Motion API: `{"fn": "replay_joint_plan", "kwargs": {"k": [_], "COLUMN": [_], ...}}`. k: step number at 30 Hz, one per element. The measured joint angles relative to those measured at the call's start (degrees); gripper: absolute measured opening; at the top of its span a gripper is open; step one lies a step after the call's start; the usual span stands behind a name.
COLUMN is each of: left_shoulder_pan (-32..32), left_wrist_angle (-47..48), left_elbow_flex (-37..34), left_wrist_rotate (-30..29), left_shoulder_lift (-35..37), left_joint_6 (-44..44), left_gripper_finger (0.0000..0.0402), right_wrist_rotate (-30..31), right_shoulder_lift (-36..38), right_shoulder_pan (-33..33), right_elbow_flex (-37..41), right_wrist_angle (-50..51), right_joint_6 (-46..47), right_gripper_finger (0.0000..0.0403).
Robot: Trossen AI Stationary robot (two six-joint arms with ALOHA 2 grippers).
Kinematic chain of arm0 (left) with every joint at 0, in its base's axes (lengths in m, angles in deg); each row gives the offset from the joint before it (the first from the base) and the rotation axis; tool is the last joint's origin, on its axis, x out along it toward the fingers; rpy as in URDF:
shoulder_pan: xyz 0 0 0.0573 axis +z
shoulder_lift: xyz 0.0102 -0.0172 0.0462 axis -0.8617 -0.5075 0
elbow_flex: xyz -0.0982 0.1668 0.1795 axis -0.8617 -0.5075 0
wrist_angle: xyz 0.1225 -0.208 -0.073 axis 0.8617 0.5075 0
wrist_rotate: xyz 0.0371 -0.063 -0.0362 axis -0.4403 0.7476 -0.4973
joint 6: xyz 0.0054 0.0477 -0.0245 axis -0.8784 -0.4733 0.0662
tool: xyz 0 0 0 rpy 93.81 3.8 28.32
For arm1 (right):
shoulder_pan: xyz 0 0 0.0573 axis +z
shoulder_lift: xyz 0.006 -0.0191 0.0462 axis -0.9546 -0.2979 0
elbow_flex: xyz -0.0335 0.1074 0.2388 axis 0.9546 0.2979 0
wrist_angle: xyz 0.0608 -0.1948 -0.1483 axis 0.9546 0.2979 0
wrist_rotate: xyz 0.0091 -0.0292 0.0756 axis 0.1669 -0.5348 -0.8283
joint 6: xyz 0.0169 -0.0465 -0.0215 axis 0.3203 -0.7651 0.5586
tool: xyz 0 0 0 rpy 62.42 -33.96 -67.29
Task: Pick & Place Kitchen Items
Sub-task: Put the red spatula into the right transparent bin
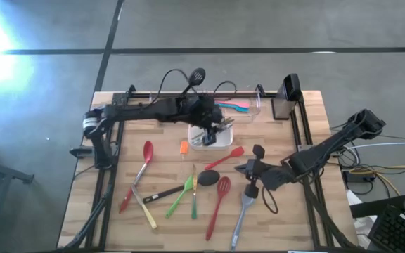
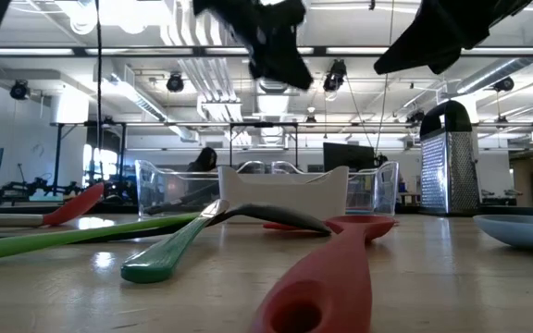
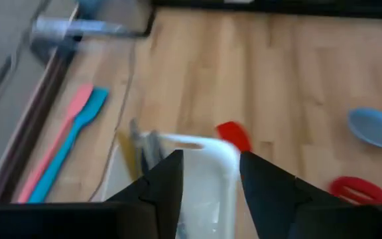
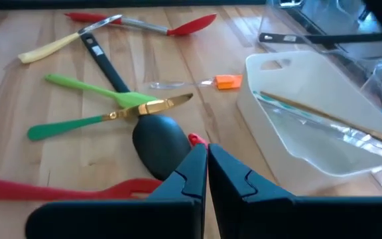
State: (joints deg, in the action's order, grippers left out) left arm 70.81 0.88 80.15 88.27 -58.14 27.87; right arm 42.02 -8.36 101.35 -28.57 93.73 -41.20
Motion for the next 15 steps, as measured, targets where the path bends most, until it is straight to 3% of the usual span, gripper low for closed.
{"fn": "replay_joint_plan", "kwargs": {"k": [7, 15], "left_shoulder_pan": [-10.22, -20.80], "left_wrist_angle": [0.13, -10.82], "left_elbow_flex": [-7.16, -29.99], "left_wrist_rotate": [-4.86, -16.22], "left_shoulder_lift": [11.41, 31.33], "left_joint_6": [-1.71, 3.01], "left_gripper_finger": [0.0130, 0.0126], "right_wrist_rotate": [0.14, 1.62], "right_shoulder_lift": [0.00, -0.04], "right_shoulder_pan": [1.76, 2.93], "right_elbow_flex": [0.08, 0.09], "right_wrist_angle": [4.72, 4.50], "right_joint_6": [7.35, 8.43], "right_gripper_finger": [0.0008, 0.0008]}}
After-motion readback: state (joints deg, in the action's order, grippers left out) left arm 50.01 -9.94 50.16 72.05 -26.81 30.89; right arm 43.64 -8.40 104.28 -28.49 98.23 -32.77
